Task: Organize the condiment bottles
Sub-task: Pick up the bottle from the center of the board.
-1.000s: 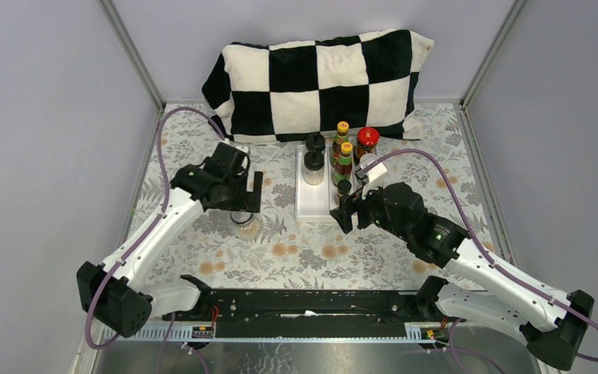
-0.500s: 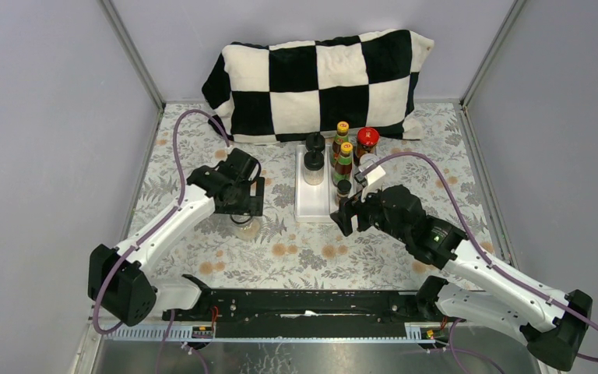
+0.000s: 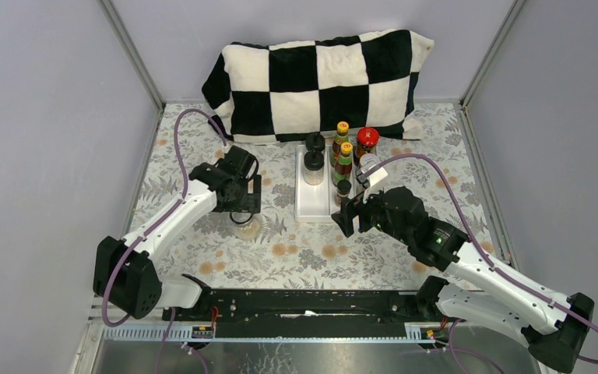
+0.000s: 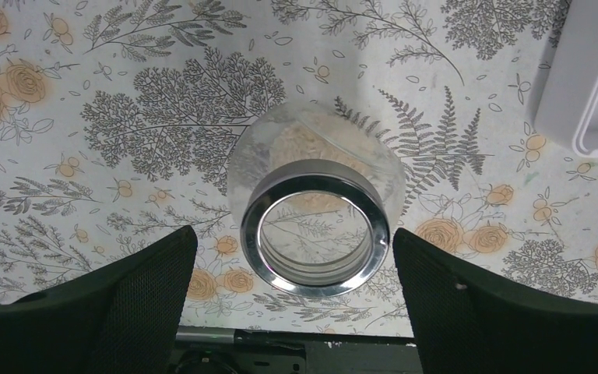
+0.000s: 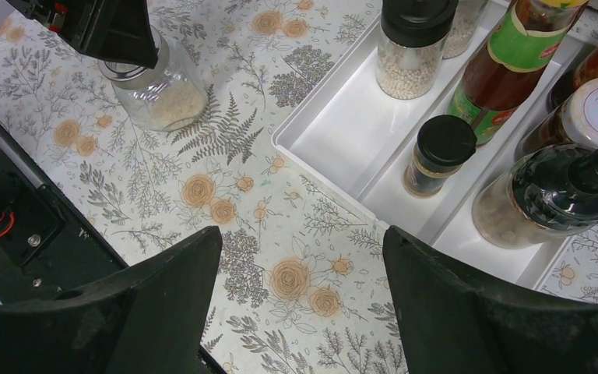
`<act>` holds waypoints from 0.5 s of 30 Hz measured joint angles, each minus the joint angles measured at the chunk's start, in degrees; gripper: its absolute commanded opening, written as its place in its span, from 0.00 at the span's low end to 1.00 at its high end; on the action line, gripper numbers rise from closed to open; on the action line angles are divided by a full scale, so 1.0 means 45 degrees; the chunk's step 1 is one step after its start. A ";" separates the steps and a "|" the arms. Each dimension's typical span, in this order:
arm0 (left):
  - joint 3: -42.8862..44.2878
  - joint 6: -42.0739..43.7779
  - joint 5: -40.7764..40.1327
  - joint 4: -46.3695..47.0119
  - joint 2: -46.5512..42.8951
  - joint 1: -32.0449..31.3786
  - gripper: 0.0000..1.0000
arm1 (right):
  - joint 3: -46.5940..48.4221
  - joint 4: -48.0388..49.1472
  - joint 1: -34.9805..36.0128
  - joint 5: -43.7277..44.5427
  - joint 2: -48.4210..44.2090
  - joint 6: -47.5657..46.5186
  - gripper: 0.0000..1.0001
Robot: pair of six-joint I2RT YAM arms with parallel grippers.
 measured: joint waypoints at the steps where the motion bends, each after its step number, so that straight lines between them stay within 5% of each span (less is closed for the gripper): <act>1: 0.0000 0.0049 0.0010 0.0000 0.0005 0.0083 0.99 | -0.0015 0.0000 0.0000 0.0000 0.0000 0.0000 0.83; 15: 0.0000 0.0631 0.0559 0.0058 0.0296 0.0413 0.94 | -0.0058 0.0019 0.0000 0.0005 0.0000 0.0000 0.83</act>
